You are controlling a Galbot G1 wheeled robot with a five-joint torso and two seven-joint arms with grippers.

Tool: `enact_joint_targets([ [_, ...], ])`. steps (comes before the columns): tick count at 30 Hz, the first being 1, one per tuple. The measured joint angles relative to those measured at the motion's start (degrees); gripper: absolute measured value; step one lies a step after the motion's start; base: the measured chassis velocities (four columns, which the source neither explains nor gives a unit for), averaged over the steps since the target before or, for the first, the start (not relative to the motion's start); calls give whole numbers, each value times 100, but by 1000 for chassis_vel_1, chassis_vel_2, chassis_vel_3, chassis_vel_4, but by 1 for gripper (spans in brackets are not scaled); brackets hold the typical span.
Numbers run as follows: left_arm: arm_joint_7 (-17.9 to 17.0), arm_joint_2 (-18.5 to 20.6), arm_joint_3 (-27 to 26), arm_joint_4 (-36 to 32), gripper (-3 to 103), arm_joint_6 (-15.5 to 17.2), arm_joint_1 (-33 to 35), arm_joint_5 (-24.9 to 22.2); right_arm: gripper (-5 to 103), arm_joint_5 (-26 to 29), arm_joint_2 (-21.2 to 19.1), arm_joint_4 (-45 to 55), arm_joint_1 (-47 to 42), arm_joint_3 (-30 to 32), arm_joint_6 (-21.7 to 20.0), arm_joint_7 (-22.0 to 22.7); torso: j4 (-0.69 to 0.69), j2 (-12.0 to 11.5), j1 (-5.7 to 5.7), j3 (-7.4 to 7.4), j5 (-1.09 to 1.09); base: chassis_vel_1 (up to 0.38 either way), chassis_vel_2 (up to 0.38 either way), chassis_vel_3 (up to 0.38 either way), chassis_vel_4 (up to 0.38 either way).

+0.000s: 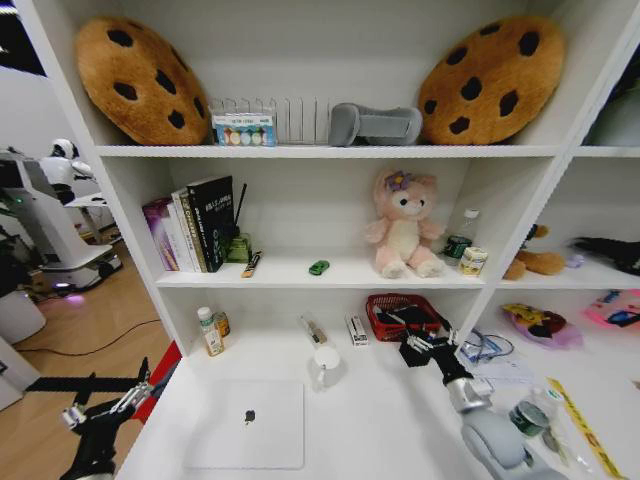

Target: Organize the objects on the table.

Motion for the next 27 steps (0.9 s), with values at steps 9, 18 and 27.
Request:
enact_joint_targets([
  [9, 159, -87, -52, 73, 100, -284, 145, -99, 100, 364, 509, 966, -1607, 807, 385, -276, 1, 0, 0, 0, -1, 0, 0, 0, 0],
  [18, 170, -144, -97, 170, 100, -409, 127, -172, 100, 416, 1361, 1800, -2431, 1311, 587, -251, 0, 1, 0, 0, -2, 0, 0, 0, 0],
  [27, 177, -163, -166, 325, 100, -553, 162, -291, 100, 408, 1514, 1611, -2344, 1605, 715, -250, 2, -1, 1, 1, -1, 0, 0, 0, 0],
])
